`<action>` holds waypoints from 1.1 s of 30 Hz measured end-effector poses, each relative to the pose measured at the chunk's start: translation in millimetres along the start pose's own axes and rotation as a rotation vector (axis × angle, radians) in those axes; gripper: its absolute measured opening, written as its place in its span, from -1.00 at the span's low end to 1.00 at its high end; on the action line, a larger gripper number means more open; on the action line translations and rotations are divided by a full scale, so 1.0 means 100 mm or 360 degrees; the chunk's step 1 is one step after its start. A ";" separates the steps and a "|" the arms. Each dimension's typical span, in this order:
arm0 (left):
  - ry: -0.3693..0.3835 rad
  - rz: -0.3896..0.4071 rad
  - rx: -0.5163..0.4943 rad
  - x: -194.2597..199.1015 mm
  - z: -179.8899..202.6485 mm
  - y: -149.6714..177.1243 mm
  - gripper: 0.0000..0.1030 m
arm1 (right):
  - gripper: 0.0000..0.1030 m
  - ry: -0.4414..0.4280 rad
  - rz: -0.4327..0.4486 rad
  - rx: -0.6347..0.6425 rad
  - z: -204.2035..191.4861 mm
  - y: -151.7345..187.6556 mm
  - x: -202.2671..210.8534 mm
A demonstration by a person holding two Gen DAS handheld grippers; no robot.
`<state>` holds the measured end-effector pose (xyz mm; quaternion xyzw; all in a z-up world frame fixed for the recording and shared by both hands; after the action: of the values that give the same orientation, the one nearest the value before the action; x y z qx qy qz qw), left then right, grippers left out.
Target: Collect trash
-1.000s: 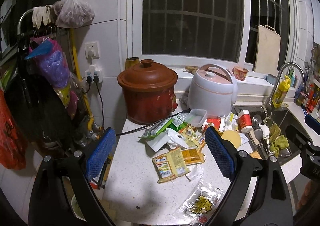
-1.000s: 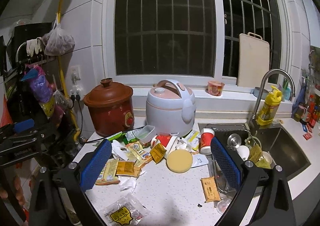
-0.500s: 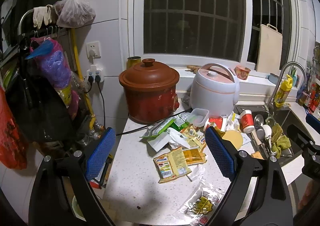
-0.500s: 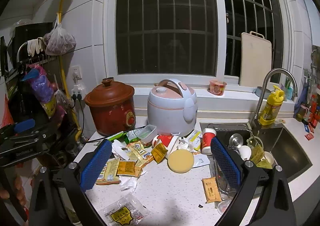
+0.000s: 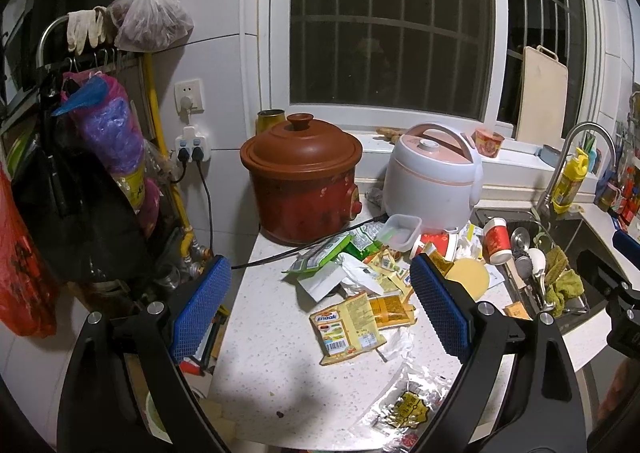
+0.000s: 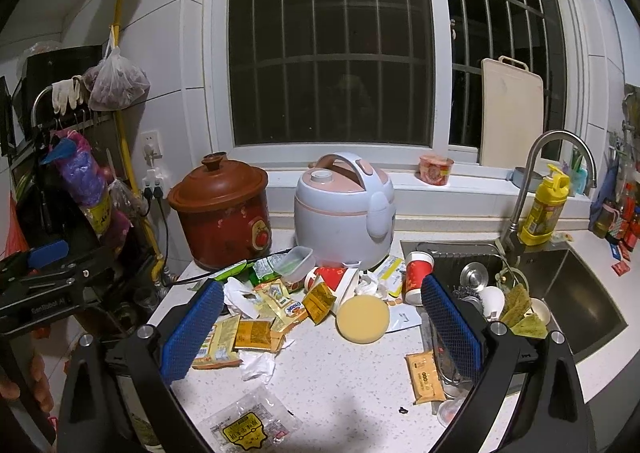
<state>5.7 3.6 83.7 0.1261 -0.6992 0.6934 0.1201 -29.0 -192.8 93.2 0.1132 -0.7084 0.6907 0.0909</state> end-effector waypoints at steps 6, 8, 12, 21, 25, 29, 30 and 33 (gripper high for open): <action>-0.0006 -0.0004 -0.0001 0.00 0.00 0.01 0.72 | 0.90 0.0001 -0.0018 -0.0014 -0.01 0.03 0.00; -0.0010 -0.0003 -0.0002 0.00 0.00 0.01 0.72 | 0.90 -0.0004 -0.0019 -0.0014 -0.03 0.04 0.01; -0.0007 -0.0002 0.0003 0.00 -0.01 0.01 0.72 | 0.90 -0.0001 -0.0020 -0.0015 -0.04 0.04 0.02; -0.0008 -0.0006 0.0001 0.00 -0.01 0.01 0.72 | 0.90 0.0008 -0.0021 -0.0012 0.00 0.03 0.03; -0.0009 -0.0003 0.0001 0.00 -0.01 0.01 0.72 | 0.90 0.0006 -0.0026 -0.0018 0.01 0.02 0.02; -0.0008 -0.0005 0.0003 0.00 -0.02 0.01 0.72 | 0.90 0.0005 -0.0028 -0.0019 0.01 0.02 0.02; -0.0008 -0.0006 0.0004 0.00 -0.03 0.02 0.72 | 0.90 0.0005 -0.0029 -0.0019 0.01 0.03 0.02; -0.0008 -0.0006 0.0001 0.00 -0.03 0.01 0.72 | 0.90 0.0006 -0.0029 -0.0016 0.01 0.03 0.02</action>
<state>5.3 6.2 82.5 0.1293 -0.6990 0.6931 0.1197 -31.8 -193.7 90.9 0.1180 -0.7106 0.6865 0.0990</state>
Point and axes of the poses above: each gripper's, at about its wrist camera, not at the fingertips, and x roughly against the way its jaws point, z to its right, y to its underside, the point moved 2 cm from there along -x, roughly the way its jaws point, and after that the axes turned 11 degrees about z, right-handed, at the moved point
